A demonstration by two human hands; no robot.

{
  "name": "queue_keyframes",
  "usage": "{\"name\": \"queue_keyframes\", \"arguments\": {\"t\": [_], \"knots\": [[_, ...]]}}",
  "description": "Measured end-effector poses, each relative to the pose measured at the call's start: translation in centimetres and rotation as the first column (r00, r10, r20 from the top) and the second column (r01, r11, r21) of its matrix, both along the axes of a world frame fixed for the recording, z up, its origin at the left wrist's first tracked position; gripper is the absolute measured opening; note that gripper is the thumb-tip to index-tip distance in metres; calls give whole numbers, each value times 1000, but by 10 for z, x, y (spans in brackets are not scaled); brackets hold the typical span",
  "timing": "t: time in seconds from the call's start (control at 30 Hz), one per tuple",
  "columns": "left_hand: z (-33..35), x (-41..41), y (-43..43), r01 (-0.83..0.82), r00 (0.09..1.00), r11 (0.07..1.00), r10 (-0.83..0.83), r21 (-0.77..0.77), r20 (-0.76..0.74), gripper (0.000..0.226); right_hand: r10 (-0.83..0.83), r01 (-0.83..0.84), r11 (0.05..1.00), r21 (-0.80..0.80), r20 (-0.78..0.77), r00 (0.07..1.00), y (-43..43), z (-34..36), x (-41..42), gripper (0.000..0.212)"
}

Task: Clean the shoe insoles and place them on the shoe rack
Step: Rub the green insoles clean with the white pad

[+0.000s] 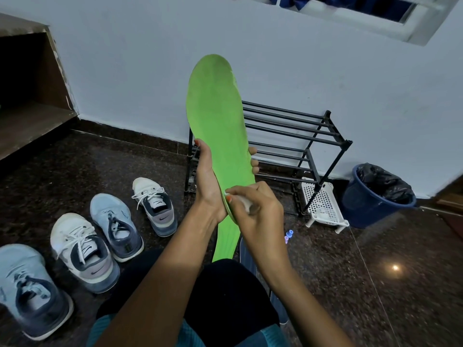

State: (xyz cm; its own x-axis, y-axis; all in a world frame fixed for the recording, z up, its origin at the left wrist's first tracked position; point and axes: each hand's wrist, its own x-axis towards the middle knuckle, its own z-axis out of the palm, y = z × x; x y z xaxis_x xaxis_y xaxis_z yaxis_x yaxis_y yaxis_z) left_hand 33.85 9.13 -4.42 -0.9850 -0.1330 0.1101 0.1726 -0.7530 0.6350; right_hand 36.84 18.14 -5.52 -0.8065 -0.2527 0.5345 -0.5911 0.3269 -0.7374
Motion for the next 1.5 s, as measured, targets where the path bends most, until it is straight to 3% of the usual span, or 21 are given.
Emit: {"name": "queue_keyframes", "arguments": {"t": [0.23, 0.5, 0.8, 1.07, 1.33, 1.4, 1.5], "knots": [[-2, 1, 1, -4, 1000, 1000, 4, -24, 1, 86, -211, 221, 972, 75, -123, 970, 1, 0, -22, 14], [-2, -1, -2, -21, 1000, 1000, 21, -5, -2, 88, 12, -12, 1000, 7, -9, 1000, -2, -3, 3, 17], [-3, -2, 1, 15, 1000, 1000, -15, -19, -3, 88, -186, 194, 978, 74, -103, 977, 3, 2, -23, 12], [-1, -1, -1, 3, 1000, 1000, -3, -4, -10, 92, 44, -44, 999, 0, 54, 998, 4, -4, -2, 13], [-3, -2, 1, 11, 1000, 1000, -11, -28, -11, 86, -174, 181, 980, 86, -83, 981, 8, 3, -22, 12], [-3, -1, 1, 20, 1000, 1000, -20, -13, -11, 87, -177, 185, 979, 80, -96, 979, 6, 1, -20, 12], [-1, 0, 0, 29, 999, 1000, -29, 8, -15, 92, -81, 81, 996, 44, 0, 997, 3, -1, -9, 13]]}}
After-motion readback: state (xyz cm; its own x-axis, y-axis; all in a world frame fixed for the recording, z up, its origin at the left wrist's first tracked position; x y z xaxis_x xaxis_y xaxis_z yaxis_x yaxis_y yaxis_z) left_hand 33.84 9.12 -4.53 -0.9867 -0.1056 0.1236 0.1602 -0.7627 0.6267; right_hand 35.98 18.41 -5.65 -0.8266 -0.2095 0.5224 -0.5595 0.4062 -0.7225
